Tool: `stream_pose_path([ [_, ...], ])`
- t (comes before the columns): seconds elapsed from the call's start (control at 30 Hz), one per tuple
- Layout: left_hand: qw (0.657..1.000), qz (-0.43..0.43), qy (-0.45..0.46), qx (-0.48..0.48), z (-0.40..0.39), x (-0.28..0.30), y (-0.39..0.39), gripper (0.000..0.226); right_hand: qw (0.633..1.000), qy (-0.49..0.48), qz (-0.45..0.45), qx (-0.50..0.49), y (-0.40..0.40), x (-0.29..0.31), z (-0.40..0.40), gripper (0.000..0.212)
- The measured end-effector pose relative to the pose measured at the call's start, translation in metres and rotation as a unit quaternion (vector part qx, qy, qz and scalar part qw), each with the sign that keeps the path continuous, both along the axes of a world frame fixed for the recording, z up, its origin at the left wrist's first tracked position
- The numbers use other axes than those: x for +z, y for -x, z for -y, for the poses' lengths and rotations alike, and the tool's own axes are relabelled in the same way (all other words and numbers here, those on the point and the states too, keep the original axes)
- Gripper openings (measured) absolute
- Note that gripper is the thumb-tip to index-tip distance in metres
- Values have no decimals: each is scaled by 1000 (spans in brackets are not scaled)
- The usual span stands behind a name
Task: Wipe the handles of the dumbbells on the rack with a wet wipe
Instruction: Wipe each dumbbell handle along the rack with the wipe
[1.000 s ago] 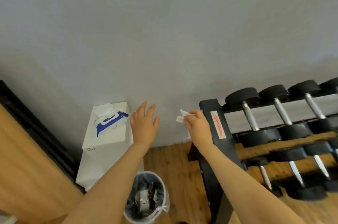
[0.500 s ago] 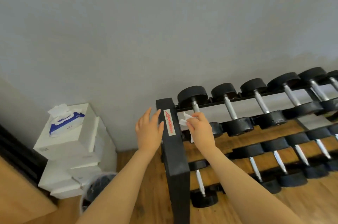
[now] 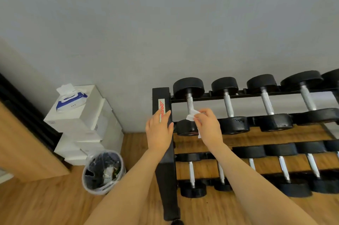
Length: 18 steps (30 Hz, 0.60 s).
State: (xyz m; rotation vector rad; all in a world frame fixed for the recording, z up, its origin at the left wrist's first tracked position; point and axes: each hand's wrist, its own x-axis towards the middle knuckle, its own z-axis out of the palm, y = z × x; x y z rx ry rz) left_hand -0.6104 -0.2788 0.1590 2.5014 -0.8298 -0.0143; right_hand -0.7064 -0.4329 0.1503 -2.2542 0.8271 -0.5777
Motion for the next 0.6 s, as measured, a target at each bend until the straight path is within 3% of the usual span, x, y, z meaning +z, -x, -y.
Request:
stream_pose_path([
  [0.23, 1000, -13, 18, 8, 31, 3, -8, 50, 998, -51, -22, -13, -3, -1, 15, 23],
  [0.6, 997, -30, 10, 66, 86, -32, -19, 49, 997, 20, -61, 52, -23, -16, 84, 23],
])
